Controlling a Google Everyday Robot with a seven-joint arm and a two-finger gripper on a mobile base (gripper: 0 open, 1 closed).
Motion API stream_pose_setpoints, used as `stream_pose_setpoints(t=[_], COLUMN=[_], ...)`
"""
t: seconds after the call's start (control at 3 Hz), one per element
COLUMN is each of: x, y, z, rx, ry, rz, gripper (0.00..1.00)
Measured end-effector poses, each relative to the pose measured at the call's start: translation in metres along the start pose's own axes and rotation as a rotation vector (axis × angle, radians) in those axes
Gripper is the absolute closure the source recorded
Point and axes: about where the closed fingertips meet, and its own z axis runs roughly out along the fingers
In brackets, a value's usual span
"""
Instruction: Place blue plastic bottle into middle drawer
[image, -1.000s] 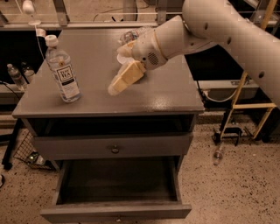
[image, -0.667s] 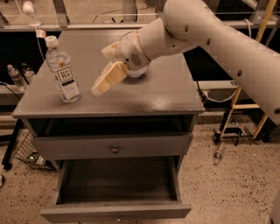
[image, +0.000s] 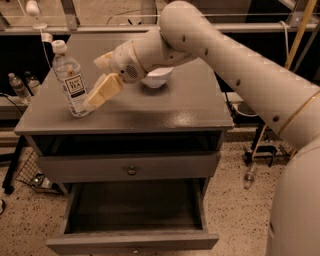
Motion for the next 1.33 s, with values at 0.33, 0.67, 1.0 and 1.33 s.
stream_pose_setpoints(t=[0.33, 0.67, 1.0, 1.33], x=[0.000, 0.001, 0.003, 0.003], y=[-0.006, -0.009, -0.010, -0.009], z=[0.030, 0.045, 0.057, 0.064], rx=[-0.041, -0.062, -0.083, -0.098], ry=[-0.048, -0.074, -0.096, -0.116], rz=[0.005, 0.011, 0.017, 0.020], gripper=[0.00, 0.00, 0.00, 0.00])
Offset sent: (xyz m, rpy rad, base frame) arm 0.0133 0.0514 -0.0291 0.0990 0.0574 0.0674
